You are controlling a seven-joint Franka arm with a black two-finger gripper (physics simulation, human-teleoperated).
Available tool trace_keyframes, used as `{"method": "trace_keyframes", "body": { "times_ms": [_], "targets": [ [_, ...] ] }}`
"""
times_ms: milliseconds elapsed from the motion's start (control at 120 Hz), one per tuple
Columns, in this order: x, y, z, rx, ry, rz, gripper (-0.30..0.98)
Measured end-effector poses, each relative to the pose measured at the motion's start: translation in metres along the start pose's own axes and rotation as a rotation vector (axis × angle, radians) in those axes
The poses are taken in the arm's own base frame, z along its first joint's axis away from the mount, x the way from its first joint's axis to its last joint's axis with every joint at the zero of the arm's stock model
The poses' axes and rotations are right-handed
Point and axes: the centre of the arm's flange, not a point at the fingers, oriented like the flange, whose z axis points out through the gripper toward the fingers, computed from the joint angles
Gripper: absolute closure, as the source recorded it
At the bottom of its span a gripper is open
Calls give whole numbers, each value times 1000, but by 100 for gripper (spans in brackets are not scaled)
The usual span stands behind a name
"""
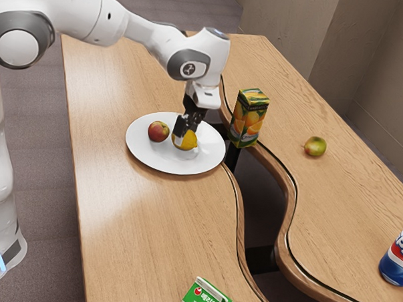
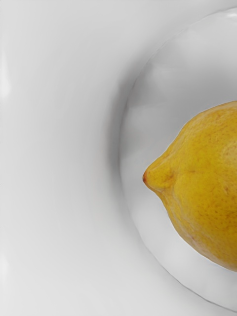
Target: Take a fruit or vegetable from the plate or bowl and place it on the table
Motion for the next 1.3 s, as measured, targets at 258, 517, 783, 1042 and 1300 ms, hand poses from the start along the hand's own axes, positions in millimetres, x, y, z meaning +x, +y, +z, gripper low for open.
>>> {"method": "trace_keyframes", "body": {
  "times_ms": [258, 517, 783, 1042, 1300],
  "targets": [
    [3, 2, 7, -4, -4, -3, 0],
    [3, -2, 4, 14, 2, -7, 0],
    [-6, -11, 10, 13, 1, -31, 18],
    [-22, -22, 10, 19, 4, -68, 31],
    [-25, -19, -118, 154, 89, -70, 33]
  ]
}}
